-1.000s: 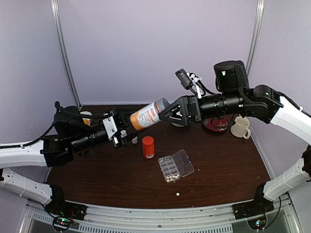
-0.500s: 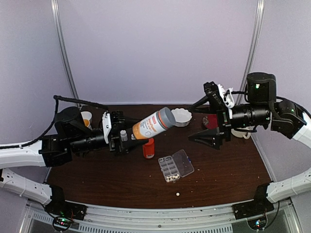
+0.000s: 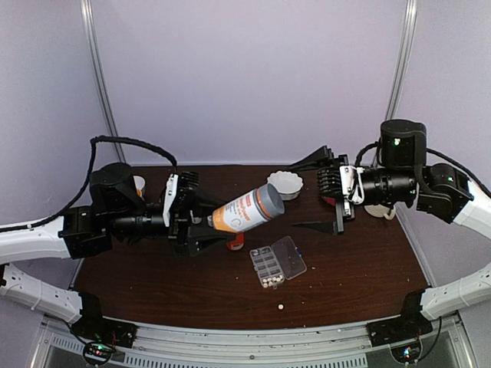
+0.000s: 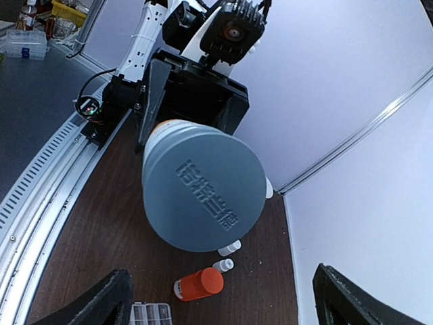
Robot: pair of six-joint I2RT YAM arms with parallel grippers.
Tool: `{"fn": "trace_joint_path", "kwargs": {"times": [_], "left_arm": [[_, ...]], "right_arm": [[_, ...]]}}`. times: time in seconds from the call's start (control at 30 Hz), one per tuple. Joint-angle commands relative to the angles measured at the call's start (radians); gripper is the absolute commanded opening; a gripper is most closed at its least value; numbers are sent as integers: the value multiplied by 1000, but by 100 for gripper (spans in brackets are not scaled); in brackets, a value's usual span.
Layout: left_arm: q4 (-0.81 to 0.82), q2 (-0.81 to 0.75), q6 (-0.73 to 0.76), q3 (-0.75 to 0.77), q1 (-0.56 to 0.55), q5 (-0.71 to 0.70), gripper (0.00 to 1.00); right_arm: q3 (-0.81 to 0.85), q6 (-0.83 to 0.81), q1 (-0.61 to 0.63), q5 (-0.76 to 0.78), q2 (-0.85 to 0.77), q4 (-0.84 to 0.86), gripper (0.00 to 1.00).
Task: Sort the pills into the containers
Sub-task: Screw the lid of the pill bottle onto the pill bottle.
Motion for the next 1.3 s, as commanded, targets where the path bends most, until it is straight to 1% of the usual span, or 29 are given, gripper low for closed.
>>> {"fn": "trace_joint_path", "kwargs": {"times": [0.0,0.13,0.23,0.37,0.53,0.7,0.83,1.03,1.27], "left_arm": [[-51,-5,-56,52,-4,46,0],[-105,-4,-110,68,7,63,0],[-140,17,-125,104,20,102,0],[-139,26,-124,106,23,124,0],[-205,59,-116,132,32,164,0],[-228,78,-118,145,41,188,0],[-230,80,-118,142,50,197,0],[-236,79,-116,141,58,207,0],[-231,82,-113,145,60,214,0]], "right_arm": [[-40,-109,21,41,-31,71,96],[-57,-205,28,-9,-37,52,91],[-72,-200,38,6,-42,83,92],[-55,-204,45,5,-31,58,93],[-36,-226,60,12,2,54,93],[2,-244,80,30,32,19,87],[-8,-236,90,35,34,20,83],[-6,-234,93,22,40,-14,75],[23,-231,96,-7,54,-53,73]]}}
